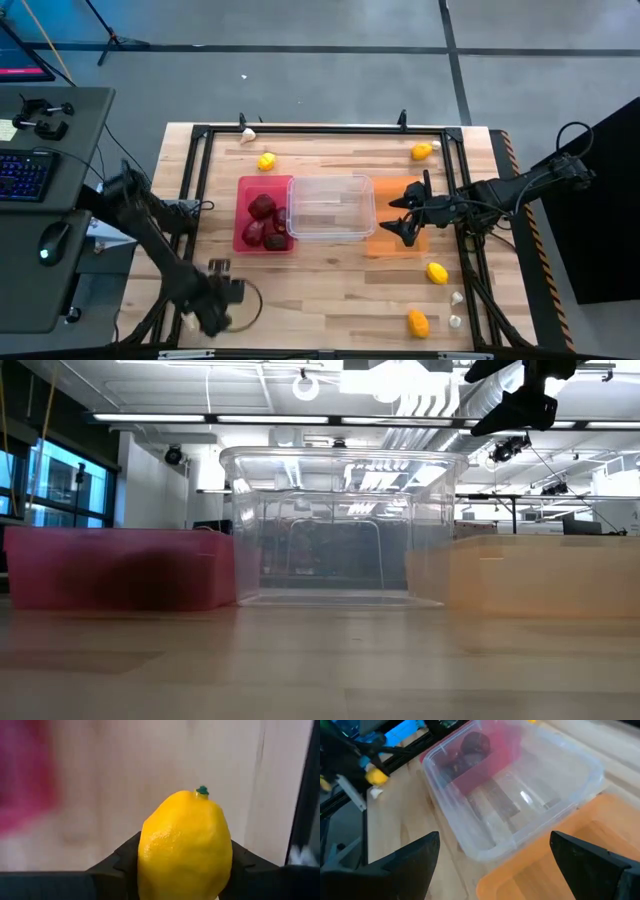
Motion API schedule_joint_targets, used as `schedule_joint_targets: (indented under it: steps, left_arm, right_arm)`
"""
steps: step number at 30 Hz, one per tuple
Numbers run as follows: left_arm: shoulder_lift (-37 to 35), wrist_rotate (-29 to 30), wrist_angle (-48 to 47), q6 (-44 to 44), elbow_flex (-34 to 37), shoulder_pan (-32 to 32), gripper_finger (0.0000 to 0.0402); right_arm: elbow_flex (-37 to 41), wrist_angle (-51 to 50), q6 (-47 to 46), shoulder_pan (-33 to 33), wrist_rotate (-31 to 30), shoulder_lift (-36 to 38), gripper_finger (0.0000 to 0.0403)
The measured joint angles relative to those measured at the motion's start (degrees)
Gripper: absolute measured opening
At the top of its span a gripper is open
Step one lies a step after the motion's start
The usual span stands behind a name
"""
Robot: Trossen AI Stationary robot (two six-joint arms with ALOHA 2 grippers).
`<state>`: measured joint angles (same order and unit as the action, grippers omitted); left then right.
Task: Sort produce into baskets
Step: Put the yellow lemon into the transparent bin
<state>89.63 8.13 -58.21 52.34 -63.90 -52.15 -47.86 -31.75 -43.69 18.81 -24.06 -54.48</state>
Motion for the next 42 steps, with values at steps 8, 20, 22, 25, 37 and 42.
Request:
schedule_joint_targets:
  steps: [8, 20, 22, 25, 37, 42]
  left_arm:
    - [-12.56, 35.57, 7.94, -14.65, -7.33, 20.74, 0.0199]
    - [-7.69, 21.88, 41.74, -30.6, -7.84, 46.69, 0.0202]
    - [-7.59, 21.17, 39.96, -28.18, -7.8, 47.09, 0.0203]
    - [-7.16, 20.95, 40.63, -27.04, -7.15, 47.05, 0.0203]
    - [-1.96, 15.98, 41.48, -26.36, -6.12, 46.89, 0.0215]
    - [-2.08, 15.45, 41.82, -29.89, -6.12, 46.89, 0.0256]
  right_arm:
    - [0.0, 5.47, 0.82, -0.04, -8.03, 0.0, 0.0367]
    - [0.0, 9.36, 0.96, 0.0, -13.44, 0.0, 0.0367]
    - [0.0, 9.42, -0.21, 0.0, -13.33, 0.0, 0.0367]
    - [-0.02, 9.38, -0.88, 0.0, -13.13, 0.0, 0.0367]
    - [-0.02, 9.27, -1.32, 0.0, -12.98, 0.0, 0.0367]
    - [-0.02, 9.33, -1.41, -0.02, -13.0, 0.0, 0.0367]
